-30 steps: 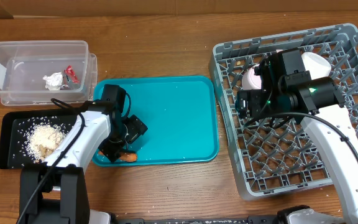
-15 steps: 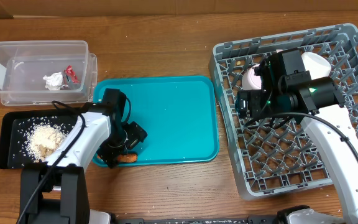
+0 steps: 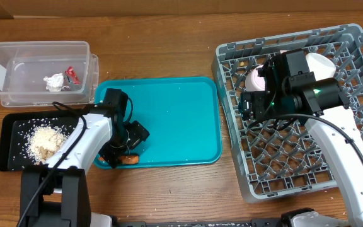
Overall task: Sort waste into correct bins and load items into the dishwasher
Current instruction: 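Grasp the orange carrot on the teal tray with the left gripper, then carry the carrot left and drop it onto the black tray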
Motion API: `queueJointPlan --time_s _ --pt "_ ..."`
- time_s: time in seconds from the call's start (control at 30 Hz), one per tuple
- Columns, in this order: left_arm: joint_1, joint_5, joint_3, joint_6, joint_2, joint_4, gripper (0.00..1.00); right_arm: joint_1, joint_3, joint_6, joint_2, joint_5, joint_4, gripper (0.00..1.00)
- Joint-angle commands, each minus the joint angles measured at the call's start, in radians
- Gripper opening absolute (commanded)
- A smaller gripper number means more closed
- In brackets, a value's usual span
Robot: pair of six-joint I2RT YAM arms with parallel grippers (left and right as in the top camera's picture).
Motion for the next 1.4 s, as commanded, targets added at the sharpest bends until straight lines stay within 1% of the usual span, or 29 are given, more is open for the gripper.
queueJointPlan --time_s 0.0,0.3,0.47,0.63,0.93,0.97,1.0,1.03,1.27,1.37 --pt "-0.01 -0.011 -0.019 -0.008 0.003 0.016 1.0 0.003 0.013 -0.003 -0.002 0.005 0.002 1.0" --pt "-0.021 0.0 -0.096 -0.04 0.004 0.103 1.0 0.003 0.013 -0.003 -0.002 0.005 -0.002 1.0" --pt "-0.02 -0.004 -0.121 -0.039 0.004 0.198 1.0 0.003 0.013 -0.003 -0.002 0.005 -0.002 1.0" --pt "-0.02 -0.028 -0.121 -0.04 0.004 0.281 0.95 0.003 0.013 -0.003 -0.002 0.005 -0.003 1.0" --pt "-0.02 -0.036 -0.121 -0.04 0.004 0.281 0.96 0.003 0.013 -0.004 -0.002 0.005 -0.002 1.0" --pt "-0.02 -0.044 -0.121 -0.05 0.004 0.274 0.95 0.003 0.013 -0.003 -0.002 0.005 -0.002 1.0" --pt "-0.02 -0.065 -0.122 -0.106 0.004 0.251 0.96 0.003 0.013 -0.004 -0.002 0.005 -0.002 1.0" --pt "-0.02 -0.078 -0.122 -0.136 0.004 0.24 0.97 0.003 0.013 -0.004 -0.002 0.005 -0.002 1.0" --pt "-0.019 -0.113 -0.122 -0.269 0.004 0.241 0.97 0.003 0.013 -0.003 -0.002 0.005 -0.003 1.0" --pt "-0.019 -0.128 -0.122 -0.305 0.004 0.243 0.93 0.003 0.013 -0.003 -0.002 0.005 -0.003 1.0"
